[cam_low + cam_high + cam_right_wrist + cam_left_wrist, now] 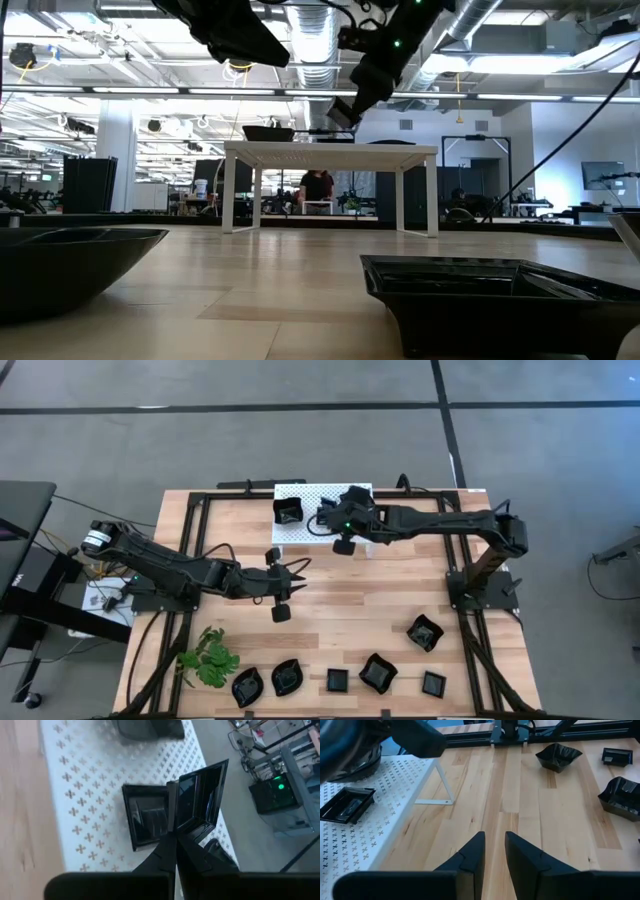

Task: Pick & Place Mini shaped plates
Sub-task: Stack the square plate on top of the other square plates on the shelf

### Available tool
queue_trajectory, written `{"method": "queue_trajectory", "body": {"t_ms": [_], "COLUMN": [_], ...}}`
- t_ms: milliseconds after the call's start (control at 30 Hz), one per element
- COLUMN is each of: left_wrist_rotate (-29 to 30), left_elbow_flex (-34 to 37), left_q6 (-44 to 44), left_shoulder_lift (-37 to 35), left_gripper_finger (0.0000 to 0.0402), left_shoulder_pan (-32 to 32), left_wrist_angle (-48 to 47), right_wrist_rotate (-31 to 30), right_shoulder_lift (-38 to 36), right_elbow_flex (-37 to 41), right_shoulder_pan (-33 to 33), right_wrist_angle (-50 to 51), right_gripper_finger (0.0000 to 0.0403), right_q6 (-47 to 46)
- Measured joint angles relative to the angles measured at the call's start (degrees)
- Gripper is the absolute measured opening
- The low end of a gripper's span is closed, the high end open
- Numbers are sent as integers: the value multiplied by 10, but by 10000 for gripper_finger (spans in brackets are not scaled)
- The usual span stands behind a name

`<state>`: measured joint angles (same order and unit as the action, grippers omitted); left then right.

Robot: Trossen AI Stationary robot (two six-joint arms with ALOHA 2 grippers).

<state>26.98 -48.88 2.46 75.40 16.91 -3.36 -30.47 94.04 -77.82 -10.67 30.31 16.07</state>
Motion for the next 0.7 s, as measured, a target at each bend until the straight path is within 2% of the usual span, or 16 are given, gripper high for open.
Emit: {"method": "queue_trajectory", "body": {"t_ms": [200, 500, 700], "left_wrist_rotate": [0, 0, 0], "left_elbow_flex": [0, 0, 0], "left_q6": [0, 0, 0], "left_shoulder_lift": [0, 0, 0], "left_gripper_finger": [76, 76, 76], "left_shoulder_pan": [0, 0, 0], "left_wrist_angle": [0, 3, 4], "right_wrist_rotate": [-50, -40, -75], "right_shoulder_lift": [0, 14, 45], "right_elbow_flex": [3, 4, 1], "right_shoulder_pan": [11, 16, 20], "right_wrist_angle": [1, 1, -7], "right_gripper_finger": [0, 0, 0], "right_q6": [0, -24, -22]}}
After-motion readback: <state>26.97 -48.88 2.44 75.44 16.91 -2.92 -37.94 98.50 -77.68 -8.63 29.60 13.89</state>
